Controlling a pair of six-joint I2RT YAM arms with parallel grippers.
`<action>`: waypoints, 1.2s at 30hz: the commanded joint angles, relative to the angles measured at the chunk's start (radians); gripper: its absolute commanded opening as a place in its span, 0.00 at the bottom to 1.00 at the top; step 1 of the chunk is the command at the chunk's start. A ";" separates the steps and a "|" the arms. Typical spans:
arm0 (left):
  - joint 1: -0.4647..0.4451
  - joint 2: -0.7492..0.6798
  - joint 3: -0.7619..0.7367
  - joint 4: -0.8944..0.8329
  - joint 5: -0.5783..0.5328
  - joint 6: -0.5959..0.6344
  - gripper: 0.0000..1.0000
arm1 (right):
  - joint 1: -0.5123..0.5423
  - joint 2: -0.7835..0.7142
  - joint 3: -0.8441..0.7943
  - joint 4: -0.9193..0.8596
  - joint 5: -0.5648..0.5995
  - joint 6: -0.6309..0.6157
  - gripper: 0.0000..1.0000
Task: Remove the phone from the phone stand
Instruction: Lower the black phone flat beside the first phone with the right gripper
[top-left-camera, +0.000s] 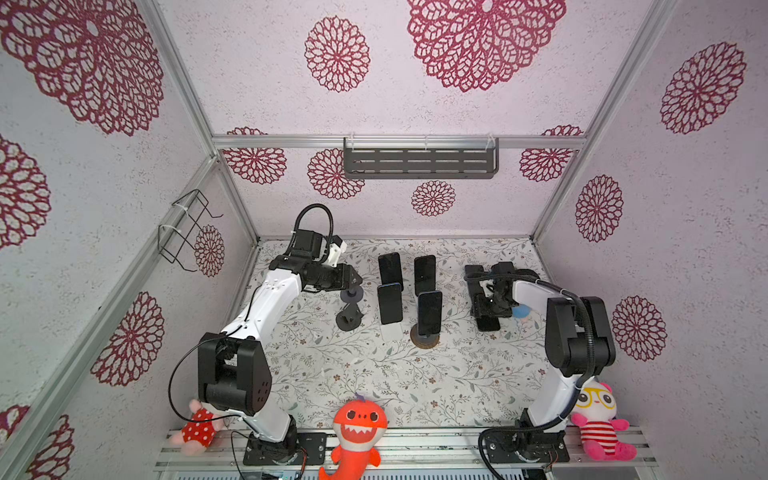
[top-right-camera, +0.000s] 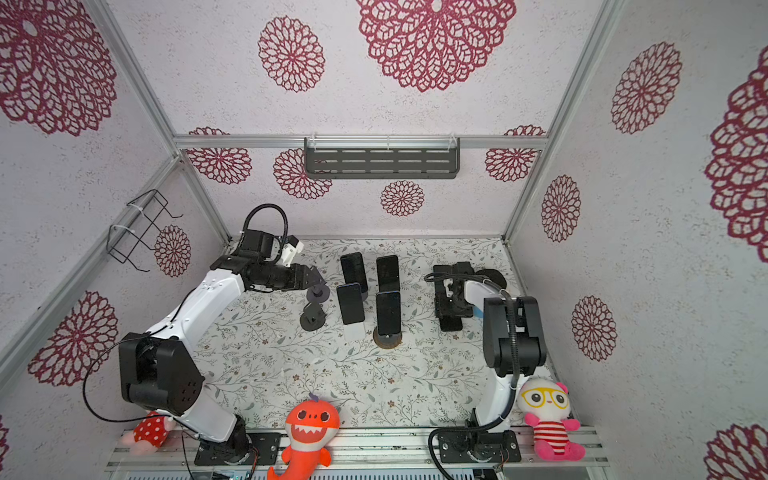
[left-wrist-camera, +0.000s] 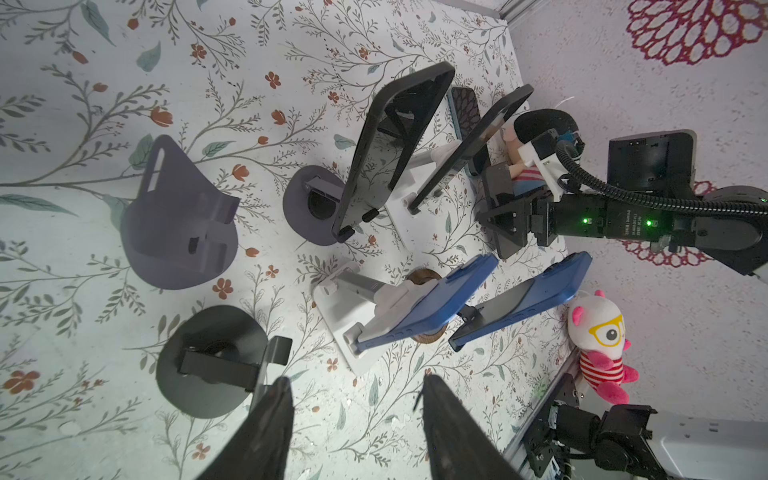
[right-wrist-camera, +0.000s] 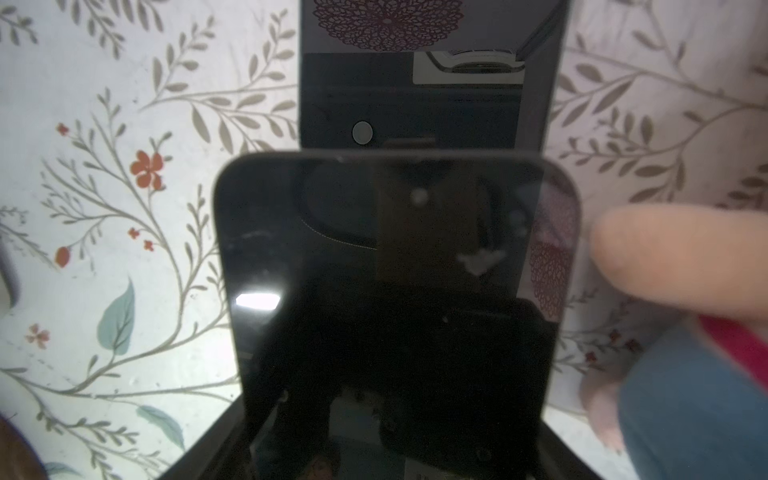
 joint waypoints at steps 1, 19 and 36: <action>0.000 0.003 0.028 -0.010 -0.002 0.019 0.54 | -0.005 0.025 -0.023 -0.013 -0.007 -0.011 0.67; 0.001 0.000 0.030 -0.013 0.001 0.021 0.54 | -0.006 0.021 -0.026 -0.017 -0.013 -0.013 0.84; 0.004 -0.008 0.032 -0.012 0.003 0.022 0.54 | -0.005 -0.033 -0.081 -0.032 0.027 0.028 0.72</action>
